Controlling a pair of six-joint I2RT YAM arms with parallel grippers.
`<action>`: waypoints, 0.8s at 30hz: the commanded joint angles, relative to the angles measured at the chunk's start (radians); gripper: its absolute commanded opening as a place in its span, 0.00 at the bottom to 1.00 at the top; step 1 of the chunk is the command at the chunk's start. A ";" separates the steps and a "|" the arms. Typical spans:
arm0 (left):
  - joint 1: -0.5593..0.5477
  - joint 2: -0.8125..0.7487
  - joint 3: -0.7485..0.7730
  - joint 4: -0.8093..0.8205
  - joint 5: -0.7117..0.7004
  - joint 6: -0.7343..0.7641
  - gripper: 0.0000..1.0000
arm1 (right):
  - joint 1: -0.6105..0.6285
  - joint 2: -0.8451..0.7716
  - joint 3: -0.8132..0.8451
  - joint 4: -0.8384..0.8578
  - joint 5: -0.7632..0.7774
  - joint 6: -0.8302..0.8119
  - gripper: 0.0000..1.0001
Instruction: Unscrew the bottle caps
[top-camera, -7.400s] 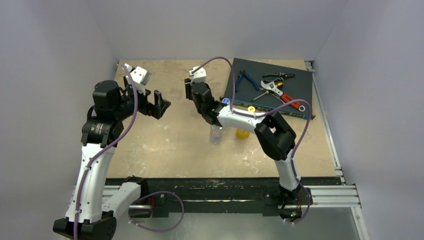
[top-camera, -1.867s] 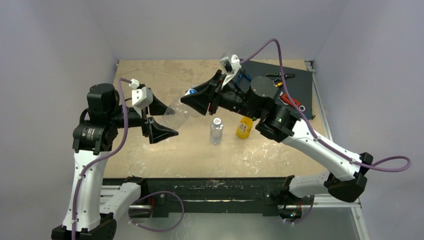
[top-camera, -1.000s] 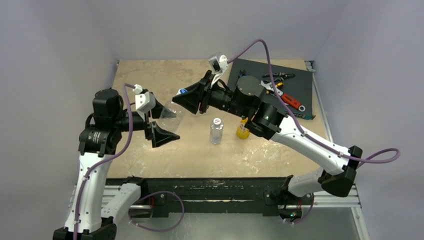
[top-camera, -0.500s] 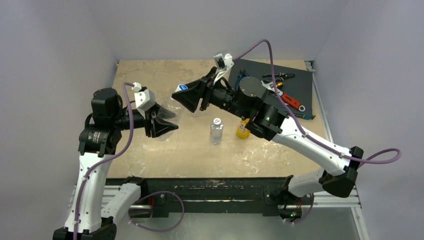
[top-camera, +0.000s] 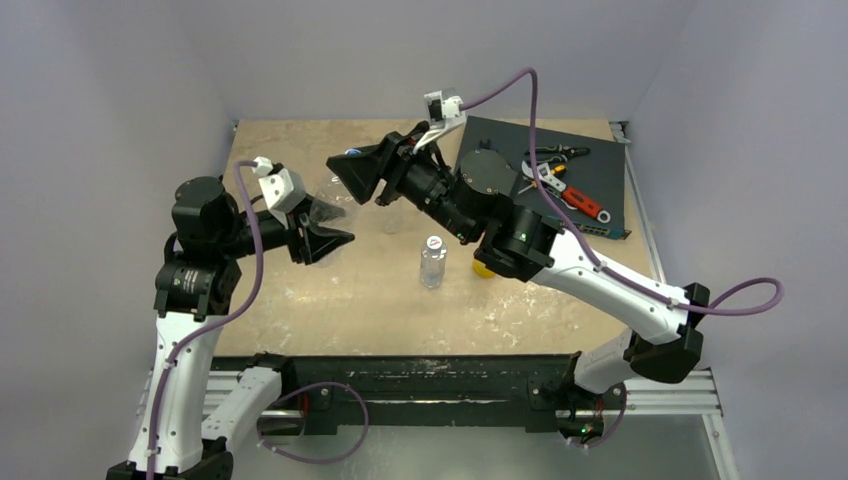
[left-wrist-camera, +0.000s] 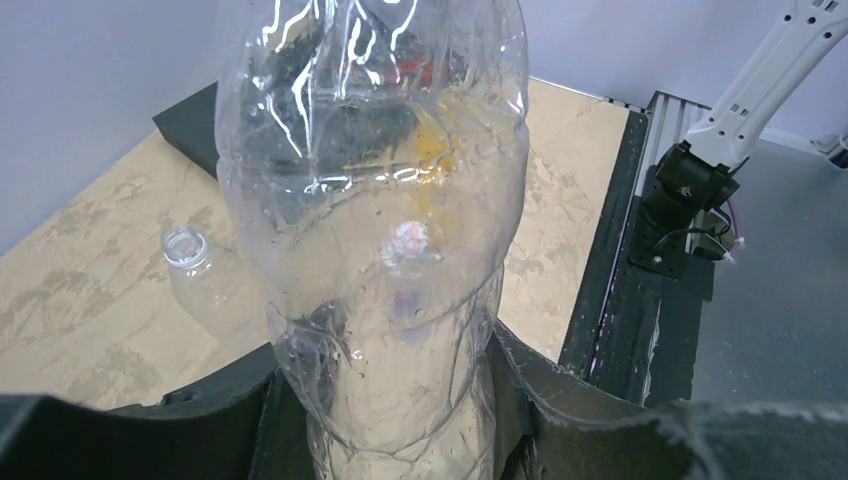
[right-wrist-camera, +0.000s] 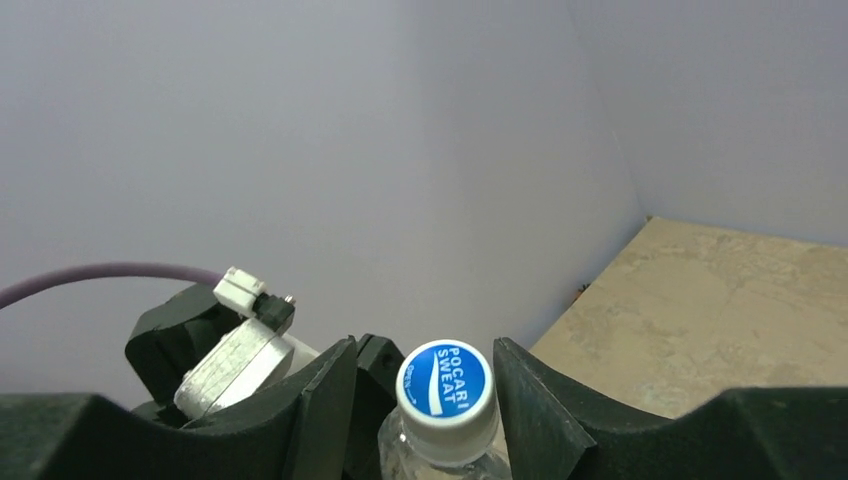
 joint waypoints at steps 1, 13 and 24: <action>-0.001 -0.010 -0.002 0.044 -0.022 -0.018 0.15 | 0.003 0.025 0.065 0.011 0.075 -0.014 0.54; -0.001 -0.008 -0.004 0.030 0.009 -0.023 0.13 | 0.004 0.010 0.045 0.050 0.089 -0.028 0.05; -0.002 0.053 0.030 0.327 0.310 -0.508 0.10 | -0.005 -0.110 -0.086 0.327 -0.406 -0.109 0.00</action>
